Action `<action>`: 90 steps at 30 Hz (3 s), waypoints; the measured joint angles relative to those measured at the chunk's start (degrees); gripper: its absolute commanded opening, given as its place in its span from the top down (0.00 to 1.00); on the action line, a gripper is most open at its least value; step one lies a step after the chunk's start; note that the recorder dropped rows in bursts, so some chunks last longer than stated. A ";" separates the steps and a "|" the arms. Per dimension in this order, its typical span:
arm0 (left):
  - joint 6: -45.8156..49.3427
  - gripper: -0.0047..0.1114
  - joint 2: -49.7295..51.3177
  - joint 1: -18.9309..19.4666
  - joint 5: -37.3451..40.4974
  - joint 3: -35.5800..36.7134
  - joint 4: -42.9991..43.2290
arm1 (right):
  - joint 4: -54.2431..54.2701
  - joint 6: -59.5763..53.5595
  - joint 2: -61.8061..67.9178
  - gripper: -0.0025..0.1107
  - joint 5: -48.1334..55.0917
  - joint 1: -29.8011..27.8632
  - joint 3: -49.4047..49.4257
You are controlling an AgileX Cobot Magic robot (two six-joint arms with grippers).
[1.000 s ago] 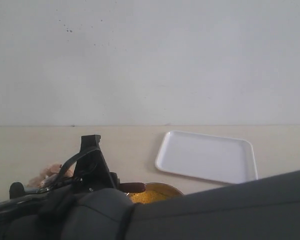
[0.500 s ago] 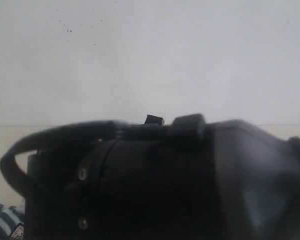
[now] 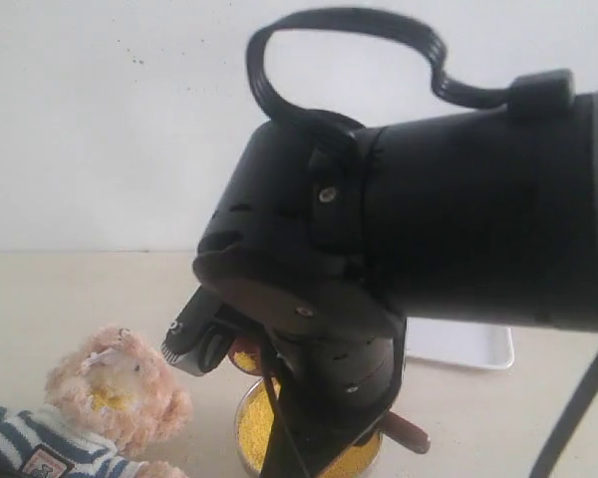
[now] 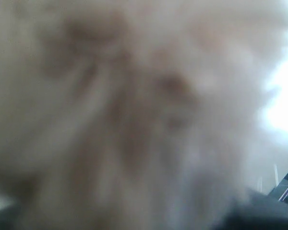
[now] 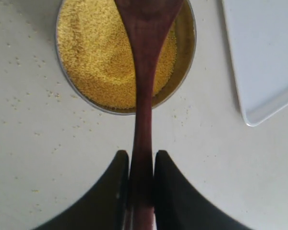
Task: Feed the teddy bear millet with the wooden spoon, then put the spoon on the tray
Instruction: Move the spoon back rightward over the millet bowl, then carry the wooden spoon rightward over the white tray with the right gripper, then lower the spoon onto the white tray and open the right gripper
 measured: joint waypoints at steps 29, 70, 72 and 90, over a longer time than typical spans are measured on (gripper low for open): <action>0.00 0.93 0.00 0.00 0.00 0.00 0.00 | 19.75 0.73 0.00 0.95 -20.06 -30.60 11.14; 0.00 0.93 0.00 0.00 0.00 0.00 0.00 | 28.26 -6.00 36.39 0.95 -19.10 -48.29 -30.82; 0.00 0.93 0.00 0.00 0.00 0.00 0.00 | 28.16 -6.00 37.00 0.95 -19.10 -48.27 -30.84; 0.00 0.93 0.00 0.00 0.00 0.00 0.00 | 27.71 -6.00 38.87 0.48 -20.84 -48.31 -31.16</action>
